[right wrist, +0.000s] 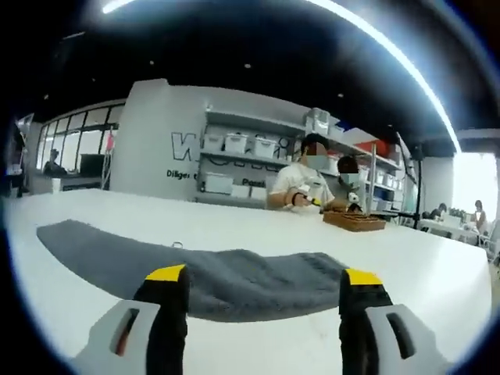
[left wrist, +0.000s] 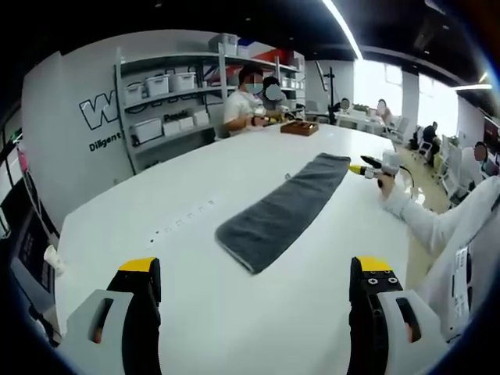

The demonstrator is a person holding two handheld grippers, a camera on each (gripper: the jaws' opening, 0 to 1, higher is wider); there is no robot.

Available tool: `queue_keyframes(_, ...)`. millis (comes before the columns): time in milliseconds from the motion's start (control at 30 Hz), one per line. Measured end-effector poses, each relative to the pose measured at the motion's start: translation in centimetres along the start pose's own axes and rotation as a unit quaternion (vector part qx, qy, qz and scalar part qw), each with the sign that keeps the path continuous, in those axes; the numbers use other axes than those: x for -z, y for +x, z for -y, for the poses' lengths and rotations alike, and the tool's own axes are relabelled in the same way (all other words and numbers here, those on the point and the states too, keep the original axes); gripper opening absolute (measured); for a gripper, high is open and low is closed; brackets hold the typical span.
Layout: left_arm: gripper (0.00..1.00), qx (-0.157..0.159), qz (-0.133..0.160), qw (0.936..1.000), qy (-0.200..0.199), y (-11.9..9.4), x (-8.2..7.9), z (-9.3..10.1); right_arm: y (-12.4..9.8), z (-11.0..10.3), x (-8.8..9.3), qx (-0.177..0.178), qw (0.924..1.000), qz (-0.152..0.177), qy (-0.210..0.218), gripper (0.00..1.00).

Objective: Open the folded towel by lifting each exposed corner and separating the folded layers until the towel lies flat within the target outline without major curled edges

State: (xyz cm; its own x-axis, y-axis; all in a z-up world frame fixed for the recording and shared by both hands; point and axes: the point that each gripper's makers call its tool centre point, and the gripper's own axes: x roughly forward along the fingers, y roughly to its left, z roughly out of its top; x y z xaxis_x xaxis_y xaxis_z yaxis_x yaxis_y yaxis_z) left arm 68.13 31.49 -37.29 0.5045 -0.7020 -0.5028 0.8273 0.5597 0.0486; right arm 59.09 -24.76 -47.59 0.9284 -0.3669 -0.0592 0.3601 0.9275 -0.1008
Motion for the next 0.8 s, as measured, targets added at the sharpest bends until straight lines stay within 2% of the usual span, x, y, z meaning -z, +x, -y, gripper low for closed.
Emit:
queue_keyframes(167,1.00,-0.001,0.004,1.0000,-0.005,-0.3,0.0,-0.4,-2.9,-1.8,-0.8,-0.021,0.9998,-0.004,0.002,0.99)
queue_keyframes(267,1.00,-0.003,0.006,1.0000,-0.007,-0.3,0.0,-0.5,-4.6,-2.1,-1.4,-0.030,0.9995,-0.006,-0.009,0.99)
queue_keyframes(500,1.00,-0.002,0.002,0.9999,-0.012,0.2,0.2,-0.5,-7.4,-1.9,-2.2,-0.046,0.9988,-0.015,-0.001,0.99)
queue_keyframes(567,1.00,0.004,-0.002,0.9999,-0.011,0.9,0.3,-0.2,-8.9,-1.5,-2.7,-0.047,0.9988,-0.016,0.000,0.99)
queue_keyframes(700,1.00,0.010,-0.015,0.9998,-0.005,1.9,0.4,-0.1,-10.7,-0.9,-3.3,-0.046,0.9988,-0.014,-0.013,0.99)
queue_keyframes(800,1.00,0.024,-0.013,0.9996,-0.007,2.9,0.3,0.5,-11.9,-0.3,-3.8,-0.043,0.9990,-0.012,-0.009,0.99)
